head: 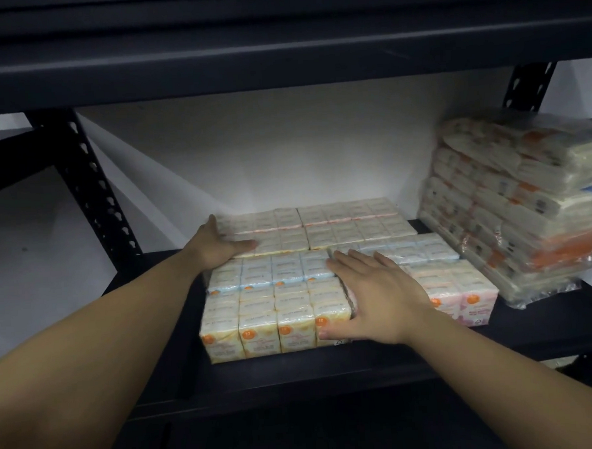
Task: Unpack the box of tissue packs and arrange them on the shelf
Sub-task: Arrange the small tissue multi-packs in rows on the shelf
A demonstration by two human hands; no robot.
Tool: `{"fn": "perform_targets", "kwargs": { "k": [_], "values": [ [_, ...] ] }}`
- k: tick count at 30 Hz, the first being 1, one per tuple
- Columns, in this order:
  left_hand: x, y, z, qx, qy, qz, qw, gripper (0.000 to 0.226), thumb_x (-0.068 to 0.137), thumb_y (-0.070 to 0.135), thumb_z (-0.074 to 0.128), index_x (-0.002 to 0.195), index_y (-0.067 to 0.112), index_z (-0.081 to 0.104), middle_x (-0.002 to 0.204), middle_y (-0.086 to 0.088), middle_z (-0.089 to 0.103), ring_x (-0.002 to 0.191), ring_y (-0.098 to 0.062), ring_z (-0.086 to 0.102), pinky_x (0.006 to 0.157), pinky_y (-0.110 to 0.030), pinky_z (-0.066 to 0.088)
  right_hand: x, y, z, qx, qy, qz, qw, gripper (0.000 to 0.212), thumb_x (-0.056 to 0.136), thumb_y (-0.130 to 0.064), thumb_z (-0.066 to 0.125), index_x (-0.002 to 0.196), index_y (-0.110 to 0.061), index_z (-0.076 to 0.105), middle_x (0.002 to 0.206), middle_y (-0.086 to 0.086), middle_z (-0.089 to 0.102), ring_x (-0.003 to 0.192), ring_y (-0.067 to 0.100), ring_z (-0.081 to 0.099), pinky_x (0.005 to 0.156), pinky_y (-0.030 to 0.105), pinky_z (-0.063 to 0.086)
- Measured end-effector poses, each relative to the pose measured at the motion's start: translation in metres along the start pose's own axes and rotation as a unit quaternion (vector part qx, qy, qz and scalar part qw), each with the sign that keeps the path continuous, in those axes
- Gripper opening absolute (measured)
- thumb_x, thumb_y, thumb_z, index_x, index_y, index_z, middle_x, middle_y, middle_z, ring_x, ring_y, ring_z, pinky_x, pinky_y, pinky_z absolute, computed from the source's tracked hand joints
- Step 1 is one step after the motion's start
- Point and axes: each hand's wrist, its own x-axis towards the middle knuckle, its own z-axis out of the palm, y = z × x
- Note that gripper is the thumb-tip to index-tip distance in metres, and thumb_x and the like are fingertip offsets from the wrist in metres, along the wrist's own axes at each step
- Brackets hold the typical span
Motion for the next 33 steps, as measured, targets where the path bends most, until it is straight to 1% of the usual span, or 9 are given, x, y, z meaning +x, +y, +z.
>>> {"fn": "perform_targets", "kwargs": {
  "k": [2, 10, 16, 19, 22, 24, 29, 31, 33],
  "values": [
    [0.0, 0.001, 0.001, -0.001, -0.006, 0.01, 1.0, 0.089, 0.06, 0.064, 0.092, 0.126, 0.025, 0.047, 0.115, 0.011, 0.064, 0.1, -0.008, 0.063, 0.075, -0.024, 0.049, 0.0, -0.001, 0.001, 0.0, -0.001, 0.0, 1.0, 0.124, 0.068, -0.103, 0.036, 0.165, -0.032, 0.004, 0.172, -0.012, -0.002, 0.159, 0.012, 0.002, 0.129, 0.042, 0.002],
    [0.002, 0.008, 0.009, 0.007, -0.018, 0.007, 1.0, 0.105, 0.051, 0.076, 0.088, 0.13, 0.024, 0.043, 0.127, 0.004, 0.062, 0.109, -0.017, 0.065, 0.086, -0.034, 0.053, -0.002, 0.0, 0.001, -0.007, -0.004, -0.003, 1.0, 0.124, 0.068, -0.104, 0.032, 0.165, -0.032, 0.002, 0.172, -0.012, -0.005, 0.159, 0.013, 0.001, 0.129, 0.044, 0.004],
    [-0.002, 0.017, 0.014, 0.024, -0.01, 0.009, 1.0, 0.107, 0.066, 0.064, 0.088, 0.146, 0.017, 0.035, 0.135, 0.006, 0.054, 0.117, -0.021, 0.06, 0.091, -0.034, 0.051, -0.002, 0.001, 0.001, -0.005, -0.001, -0.008, 1.0, 0.123, 0.068, -0.104, 0.032, 0.165, -0.033, 0.003, 0.172, -0.011, -0.004, 0.159, 0.013, 0.002, 0.129, 0.043, 0.003],
    [-0.002, 0.019, 0.016, 0.036, -0.016, 0.002, 0.999, 0.115, 0.055, 0.078, 0.085, 0.143, 0.021, 0.037, 0.136, 0.004, 0.056, 0.119, -0.022, 0.062, 0.099, -0.042, 0.054, -0.002, 0.001, 0.001, -0.012, -0.004, -0.006, 1.0, 0.123, 0.068, -0.104, 0.032, 0.165, -0.034, 0.002, 0.172, -0.011, -0.004, 0.159, 0.013, 0.002, 0.129, 0.043, 0.004],
    [-0.002, 0.016, 0.014, 0.056, -0.021, 0.002, 0.998, 0.116, 0.044, 0.091, 0.079, 0.134, 0.027, 0.043, 0.13, 0.004, 0.06, 0.112, -0.02, 0.065, 0.095, -0.045, 0.057, -0.002, 0.001, 0.001, -0.014, -0.006, -0.008, 1.0, 0.123, 0.069, -0.104, 0.032, 0.165, -0.033, 0.002, 0.172, -0.01, -0.003, 0.159, 0.014, 0.002, 0.129, 0.043, 0.003],
    [-0.004, 0.018, 0.014, 0.056, -0.025, 0.003, 0.998, 0.111, 0.047, 0.09, 0.079, 0.133, 0.028, 0.044, 0.129, 0.004, 0.061, 0.111, -0.019, 0.065, 0.095, -0.043, 0.057, -0.002, 0.001, 0.001, -0.012, -0.005, -0.006, 1.0, 0.123, 0.068, -0.104, 0.033, 0.165, -0.033, 0.002, 0.172, -0.01, -0.003, 0.159, 0.014, 0.002, 0.129, 0.043, 0.003],
    [-0.011, 0.025, 0.016, 0.036, -0.023, 0.014, 0.999, 0.101, 0.07, 0.067, 0.084, 0.146, 0.02, 0.037, 0.135, 0.008, 0.055, 0.121, -0.021, 0.059, 0.091, -0.032, 0.048, -0.002, 0.0, 0.002, -0.012, -0.006, -0.003, 1.0, 0.123, 0.068, -0.104, 0.032, 0.165, -0.033, 0.003, 0.172, -0.01, -0.002, 0.159, 0.014, 0.002, 0.129, 0.043, 0.004],
    [-0.011, 0.024, 0.014, 0.036, -0.035, 0.021, 0.999, 0.093, 0.071, 0.068, 0.083, 0.14, 0.022, 0.039, 0.133, 0.009, 0.057, 0.118, -0.019, 0.061, 0.09, -0.032, 0.051, -0.001, 0.0, 0.001, -0.009, -0.007, -0.004, 1.0, 0.124, 0.068, -0.104, 0.034, 0.165, -0.034, 0.003, 0.172, -0.01, -0.002, 0.159, 0.014, 0.002, 0.129, 0.043, 0.003],
    [-0.013, 0.025, 0.011, 0.066, -0.061, 0.008, 0.996, 0.102, 0.067, 0.081, 0.076, 0.143, 0.025, 0.038, 0.14, 0.003, 0.053, 0.12, -0.022, 0.061, 0.097, -0.038, 0.054, -0.001, 0.0, 0.0, -0.005, -0.017, -0.006, 1.0, 0.125, 0.067, -0.104, 0.036, 0.165, -0.034, 0.002, 0.172, -0.01, -0.004, 0.159, 0.014, 0.0, 0.129, 0.043, 0.002]
  ]
}}
